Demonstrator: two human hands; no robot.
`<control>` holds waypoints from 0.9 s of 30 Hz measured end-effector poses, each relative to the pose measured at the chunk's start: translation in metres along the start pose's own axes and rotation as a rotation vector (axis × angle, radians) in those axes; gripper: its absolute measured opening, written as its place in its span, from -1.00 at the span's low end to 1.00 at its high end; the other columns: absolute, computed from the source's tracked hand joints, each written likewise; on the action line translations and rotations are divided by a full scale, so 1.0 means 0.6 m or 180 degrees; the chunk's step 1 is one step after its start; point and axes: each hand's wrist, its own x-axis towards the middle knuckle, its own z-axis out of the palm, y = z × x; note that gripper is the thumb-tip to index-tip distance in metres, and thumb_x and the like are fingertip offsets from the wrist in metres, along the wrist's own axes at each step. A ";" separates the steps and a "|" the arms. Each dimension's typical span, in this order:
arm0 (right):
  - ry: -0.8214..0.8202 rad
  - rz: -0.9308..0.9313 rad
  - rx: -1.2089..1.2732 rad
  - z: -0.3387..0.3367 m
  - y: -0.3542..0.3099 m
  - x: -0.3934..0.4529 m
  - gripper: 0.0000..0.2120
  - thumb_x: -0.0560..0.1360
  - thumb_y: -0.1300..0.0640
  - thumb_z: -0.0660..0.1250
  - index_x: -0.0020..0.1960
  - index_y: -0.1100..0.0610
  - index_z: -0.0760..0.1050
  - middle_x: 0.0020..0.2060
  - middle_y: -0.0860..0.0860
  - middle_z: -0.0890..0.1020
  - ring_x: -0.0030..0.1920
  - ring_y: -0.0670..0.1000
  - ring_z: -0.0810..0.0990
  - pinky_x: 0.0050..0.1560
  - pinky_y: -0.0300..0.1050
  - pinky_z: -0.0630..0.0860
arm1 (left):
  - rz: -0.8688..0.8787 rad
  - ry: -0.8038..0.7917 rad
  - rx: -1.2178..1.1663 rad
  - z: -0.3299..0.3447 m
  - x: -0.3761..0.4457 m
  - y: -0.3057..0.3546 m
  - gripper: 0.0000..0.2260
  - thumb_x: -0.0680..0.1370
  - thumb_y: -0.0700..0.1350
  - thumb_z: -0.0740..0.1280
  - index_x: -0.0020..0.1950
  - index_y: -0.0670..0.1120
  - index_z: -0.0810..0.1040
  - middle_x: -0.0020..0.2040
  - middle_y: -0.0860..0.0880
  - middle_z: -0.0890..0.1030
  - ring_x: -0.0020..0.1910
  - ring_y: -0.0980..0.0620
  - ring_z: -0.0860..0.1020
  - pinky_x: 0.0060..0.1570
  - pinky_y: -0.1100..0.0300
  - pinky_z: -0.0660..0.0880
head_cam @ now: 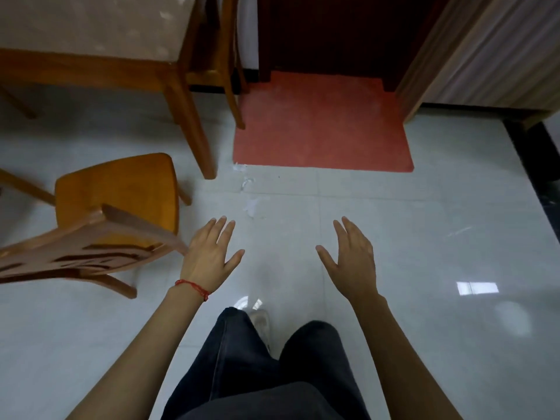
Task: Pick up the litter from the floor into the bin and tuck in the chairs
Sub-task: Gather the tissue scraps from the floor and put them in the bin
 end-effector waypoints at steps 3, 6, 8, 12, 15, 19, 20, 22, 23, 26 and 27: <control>0.0056 -0.0115 -0.0015 -0.011 -0.009 0.085 -0.41 0.51 -0.12 0.21 0.41 0.19 0.24 0.41 0.16 0.29 0.42 0.14 0.22 0.38 0.06 0.12 | -0.0090 0.0006 0.0034 -0.021 0.076 -0.013 -0.47 0.51 0.00 0.33 0.37 -0.26 0.33 0.35 -0.29 0.38 0.34 -0.29 0.30 0.29 -0.19 0.27; -0.0012 -0.0176 -0.0070 -0.015 -0.009 0.172 -0.40 0.51 -0.14 0.19 0.41 0.18 0.22 0.42 0.15 0.28 0.42 0.13 0.21 0.39 0.06 0.11 | -0.0171 0.0001 0.0007 -0.032 0.151 -0.019 -0.46 0.52 0.02 0.30 0.39 -0.24 0.31 0.38 -0.27 0.35 0.37 -0.27 0.27 0.31 -0.18 0.25; -0.0071 -0.0253 -0.0088 -0.011 -0.005 0.234 -0.40 0.51 -0.15 0.19 0.42 0.18 0.22 0.43 0.15 0.27 0.43 0.13 0.20 0.39 0.05 0.10 | -0.0242 0.0004 0.0014 -0.032 0.199 -0.024 -0.47 0.51 0.02 0.32 0.38 -0.24 0.33 0.36 -0.28 0.37 0.35 -0.28 0.29 0.29 -0.18 0.27; -0.0187 -0.0527 -0.0112 -0.001 0.004 0.357 -0.40 0.51 -0.14 0.20 0.41 0.18 0.22 0.43 0.15 0.26 0.43 0.13 0.20 0.39 0.04 0.09 | -0.0482 -0.0033 -0.0043 -0.035 0.288 -0.030 -0.46 0.51 0.04 0.31 0.36 -0.25 0.35 0.33 -0.30 0.41 0.32 -0.30 0.33 0.24 -0.20 0.30; -0.0338 -0.0640 -0.0106 0.000 0.008 0.438 -0.40 0.51 -0.16 0.17 0.42 0.16 0.20 0.43 0.14 0.25 0.43 0.13 0.19 0.39 0.03 0.07 | -0.0720 -0.0050 -0.0061 -0.036 0.343 -0.028 -0.41 0.56 0.20 0.06 0.39 -0.21 0.32 0.36 -0.26 0.38 0.35 -0.27 0.31 0.27 -0.17 0.27; -0.0492 -0.0905 -0.0076 0.006 0.013 0.525 -0.40 0.52 -0.16 0.15 0.42 0.17 0.20 0.43 0.16 0.26 0.42 0.14 0.20 0.38 0.02 0.09 | -0.0911 -0.0085 -0.0152 -0.037 0.413 -0.025 -0.20 0.49 0.34 -0.26 0.37 -0.21 0.35 0.35 -0.26 0.40 0.32 -0.28 0.34 0.25 -0.18 0.28; -0.0535 -0.0963 -0.0082 0.010 0.014 0.541 -0.40 0.52 -0.15 0.15 0.43 0.17 0.20 0.43 0.16 0.25 0.43 0.14 0.20 0.39 0.02 0.08 | -0.0927 -0.0072 -0.0146 -0.036 0.426 -0.025 -0.18 0.48 0.35 -0.28 0.38 -0.21 0.34 0.35 -0.26 0.39 0.33 -0.28 0.33 0.26 -0.18 0.27; -0.0676 -0.1004 -0.0092 0.028 0.019 0.579 -0.40 0.52 -0.15 0.15 0.43 0.17 0.19 0.44 0.15 0.24 0.43 0.13 0.18 0.39 0.00 0.06 | -0.1015 -0.0138 -0.0192 -0.026 0.457 -0.031 -0.16 0.47 0.36 -0.30 0.40 -0.20 0.32 0.37 -0.26 0.36 0.35 -0.27 0.31 0.29 -0.17 0.24; -0.0724 -0.1022 -0.0090 0.039 0.019 0.594 -0.40 0.53 -0.16 0.14 0.43 0.16 0.18 0.44 0.15 0.23 0.43 0.13 0.18 0.39 -0.01 0.05 | -0.1040 -0.0138 -0.0192 -0.020 0.471 -0.035 -0.17 0.47 0.35 -0.29 0.39 -0.20 0.32 0.37 -0.26 0.37 0.34 -0.28 0.32 0.28 -0.18 0.24; -0.0883 -0.1035 -0.0044 0.083 0.022 0.636 -0.39 0.52 -0.19 0.10 0.44 0.15 0.18 0.45 0.14 0.22 0.44 0.12 0.16 0.40 0.00 0.06 | -0.1013 -0.0205 -0.0176 0.007 0.513 -0.057 -0.22 0.52 0.31 -0.23 0.34 -0.25 0.38 0.30 -0.31 0.43 0.27 -0.33 0.39 0.21 -0.23 0.31; -0.0923 -0.1034 -0.0039 0.102 0.024 0.648 -0.39 0.52 -0.19 0.10 0.44 0.16 0.18 0.45 0.14 0.22 0.44 0.12 0.16 0.40 0.01 0.07 | -0.1002 -0.0257 -0.0188 0.020 0.527 -0.066 -0.23 0.53 0.30 -0.22 0.33 -0.26 0.40 0.29 -0.31 0.45 0.25 -0.34 0.41 0.19 -0.24 0.32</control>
